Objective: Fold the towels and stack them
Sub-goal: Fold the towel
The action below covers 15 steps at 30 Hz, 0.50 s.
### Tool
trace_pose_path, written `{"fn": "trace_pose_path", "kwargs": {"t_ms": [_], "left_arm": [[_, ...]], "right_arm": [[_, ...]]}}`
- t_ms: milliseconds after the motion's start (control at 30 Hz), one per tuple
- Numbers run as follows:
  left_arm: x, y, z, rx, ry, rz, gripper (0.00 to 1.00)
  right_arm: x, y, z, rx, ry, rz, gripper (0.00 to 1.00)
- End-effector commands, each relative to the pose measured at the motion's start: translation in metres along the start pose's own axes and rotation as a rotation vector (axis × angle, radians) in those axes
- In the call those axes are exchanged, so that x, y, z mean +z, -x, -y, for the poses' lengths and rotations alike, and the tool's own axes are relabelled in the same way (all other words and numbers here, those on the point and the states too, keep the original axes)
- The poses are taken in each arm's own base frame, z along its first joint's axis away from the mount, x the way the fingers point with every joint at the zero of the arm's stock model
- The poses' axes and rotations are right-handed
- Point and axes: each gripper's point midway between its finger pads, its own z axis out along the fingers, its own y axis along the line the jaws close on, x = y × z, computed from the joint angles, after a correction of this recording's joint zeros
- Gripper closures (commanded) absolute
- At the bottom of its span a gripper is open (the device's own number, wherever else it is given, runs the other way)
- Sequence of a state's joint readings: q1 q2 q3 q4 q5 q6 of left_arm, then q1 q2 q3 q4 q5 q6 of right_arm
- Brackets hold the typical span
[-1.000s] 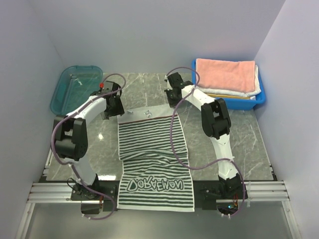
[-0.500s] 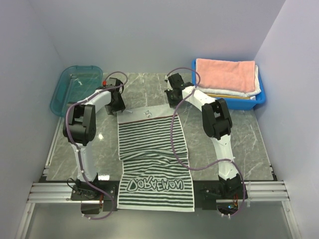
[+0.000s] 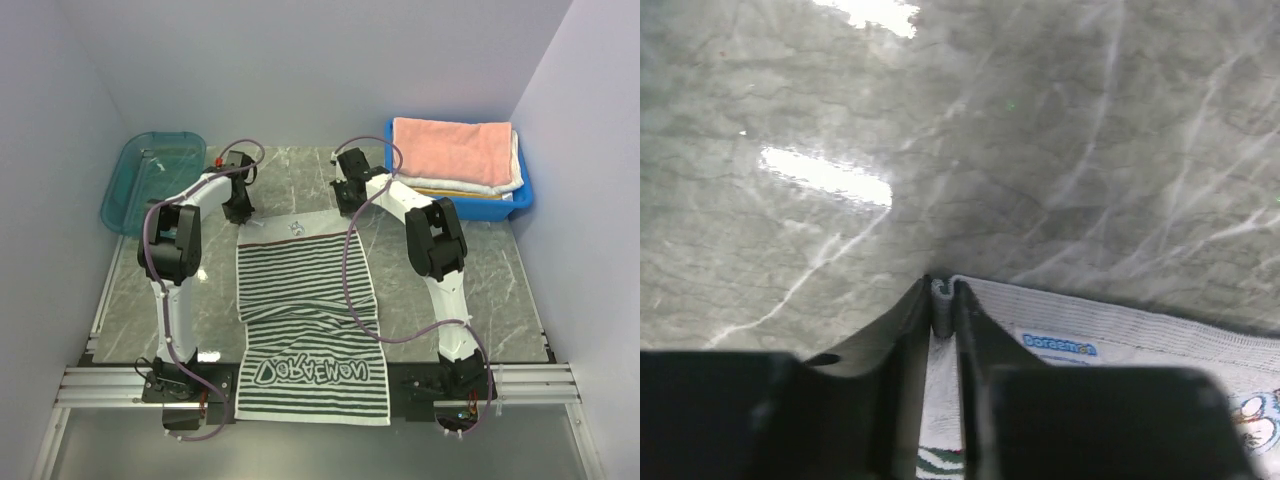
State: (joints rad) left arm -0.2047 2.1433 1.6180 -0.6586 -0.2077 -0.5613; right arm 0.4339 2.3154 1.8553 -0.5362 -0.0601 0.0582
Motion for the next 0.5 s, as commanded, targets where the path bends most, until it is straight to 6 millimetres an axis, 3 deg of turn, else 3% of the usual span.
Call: {"fn": "trace_pose_path", "kwargs": {"t_ms": [0,133,233,467], "left_arm": [[0.032,-0.057,-0.02,0.065,0.098,-0.182,0.84],[0.029,-0.056,-0.018,0.071,0.086,-0.174,0.97],[0.019,-0.041,-0.02,0.071,0.098,-0.124,1.0],[-0.059,0.055,-0.015,0.01,0.104,0.183,1.0]], "right_arm": [[0.004,-0.039,-0.006,0.005,0.025,-0.117,1.0],[0.004,-0.037,-0.007,0.001,0.033,-0.114,1.0],[-0.005,-0.027,-0.004,0.01,0.028,-0.073,1.0],[-0.062,0.04,0.01,0.026,0.01,0.141,1.0]]}}
